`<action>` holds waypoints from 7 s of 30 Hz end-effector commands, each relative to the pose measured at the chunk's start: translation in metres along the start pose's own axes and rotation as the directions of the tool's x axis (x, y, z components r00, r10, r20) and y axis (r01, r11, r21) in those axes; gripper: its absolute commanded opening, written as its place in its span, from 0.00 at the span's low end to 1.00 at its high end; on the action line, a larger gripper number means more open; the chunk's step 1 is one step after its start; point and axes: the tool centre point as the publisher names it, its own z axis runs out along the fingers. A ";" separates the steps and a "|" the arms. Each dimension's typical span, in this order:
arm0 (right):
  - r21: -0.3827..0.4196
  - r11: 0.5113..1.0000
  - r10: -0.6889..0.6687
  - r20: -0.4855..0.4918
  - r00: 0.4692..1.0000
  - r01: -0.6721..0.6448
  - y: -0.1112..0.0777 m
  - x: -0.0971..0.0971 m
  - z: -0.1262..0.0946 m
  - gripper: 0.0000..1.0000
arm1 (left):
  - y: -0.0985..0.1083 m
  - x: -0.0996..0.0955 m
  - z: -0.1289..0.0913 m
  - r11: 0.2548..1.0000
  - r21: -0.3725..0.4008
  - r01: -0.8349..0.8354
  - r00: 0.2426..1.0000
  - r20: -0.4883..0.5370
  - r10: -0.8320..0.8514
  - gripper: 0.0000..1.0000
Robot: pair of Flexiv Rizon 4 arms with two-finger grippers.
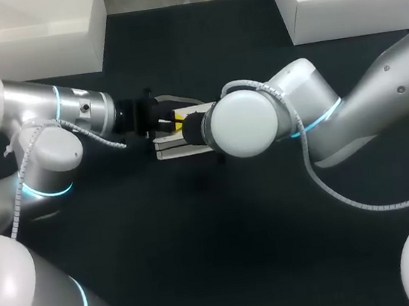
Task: Pick up the bag, open it, inspect its contents, close it, and place it on the opposite side
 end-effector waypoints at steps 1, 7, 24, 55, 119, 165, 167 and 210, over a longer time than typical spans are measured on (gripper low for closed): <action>-0.001 1.000 0.001 0.004 1.000 -0.001 0.002 0.000 0.002 0.00 | -0.002 0.003 -0.003 1.000 -0.018 -0.005 1.000 0.006 0.005 0.01; -0.001 1.000 0.001 0.004 1.000 -0.001 0.002 0.000 0.002 0.00 | -0.002 -0.001 -0.014 0.997 -0.071 -0.041 0.997 0.058 0.045 0.43; -0.001 1.000 0.001 0.004 1.000 -0.001 0.002 0.000 0.002 0.00 | 0.003 -0.004 -0.022 0.992 -0.113 -0.050 0.996 0.067 0.058 0.00; -0.001 1.000 0.001 0.004 1.000 -0.001 0.002 0.000 0.002 0.00 | 0.023 0.000 -0.014 0.992 -0.123 -0.023 0.996 0.079 0.032 0.19; 0.027 0.999 -0.033 -0.101 0.994 0.035 -0.003 -0.016 -0.022 1.00 | -0.019 -0.016 -0.059 0.991 -0.031 -0.131 0.983 0.122 0.134 1.00; 0.314 0.921 0.372 -0.536 0.757 -0.230 -0.040 -0.085 -0.030 1.00 | -0.019 -0.034 -0.125 0.745 -0.525 0.410 0.867 -0.029 -0.498 1.00; 0.356 0.890 0.447 -0.561 0.697 -0.284 -0.046 -0.090 -0.029 1.00 | -0.023 -0.031 -0.130 0.679 -0.541 0.496 0.812 0.012 -0.584 1.00; 0.764 0.258 0.965 -0.168 0.203 -0.591 -0.069 -0.061 -0.020 1.00 | 0.015 -0.013 -0.138 -0.287 -0.071 0.955 -0.247 0.341 -0.907 1.00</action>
